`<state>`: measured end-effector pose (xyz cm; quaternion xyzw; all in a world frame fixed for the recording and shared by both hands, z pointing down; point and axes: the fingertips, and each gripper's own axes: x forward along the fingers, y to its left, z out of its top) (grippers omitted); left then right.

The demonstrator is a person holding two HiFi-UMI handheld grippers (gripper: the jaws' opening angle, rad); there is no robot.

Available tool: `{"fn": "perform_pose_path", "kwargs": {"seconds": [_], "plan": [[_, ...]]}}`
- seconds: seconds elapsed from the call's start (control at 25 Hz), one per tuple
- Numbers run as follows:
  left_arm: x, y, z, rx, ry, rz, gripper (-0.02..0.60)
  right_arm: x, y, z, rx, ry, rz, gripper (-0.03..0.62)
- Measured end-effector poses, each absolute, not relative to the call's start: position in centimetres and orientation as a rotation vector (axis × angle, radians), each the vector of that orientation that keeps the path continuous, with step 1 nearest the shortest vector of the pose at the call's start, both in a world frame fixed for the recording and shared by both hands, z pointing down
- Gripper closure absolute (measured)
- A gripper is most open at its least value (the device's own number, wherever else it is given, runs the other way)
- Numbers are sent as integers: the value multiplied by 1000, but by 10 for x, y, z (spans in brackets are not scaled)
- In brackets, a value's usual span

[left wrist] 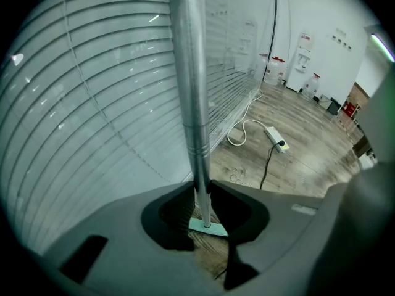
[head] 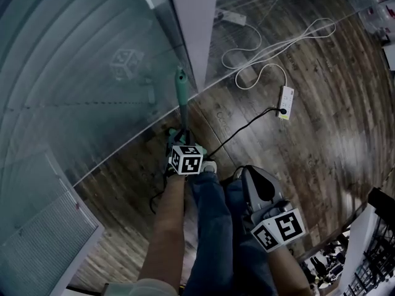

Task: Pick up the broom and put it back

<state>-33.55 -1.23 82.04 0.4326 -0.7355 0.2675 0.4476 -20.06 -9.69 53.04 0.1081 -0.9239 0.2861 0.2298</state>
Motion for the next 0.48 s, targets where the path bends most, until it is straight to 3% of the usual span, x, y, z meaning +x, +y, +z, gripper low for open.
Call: {"fn": "perform_pose_path", "kwargs": {"seconds": [0.48], "plan": [[-340,-33,823,1083,-1799,670,472,-203,-102,534,311,-2533,806,591]]}}
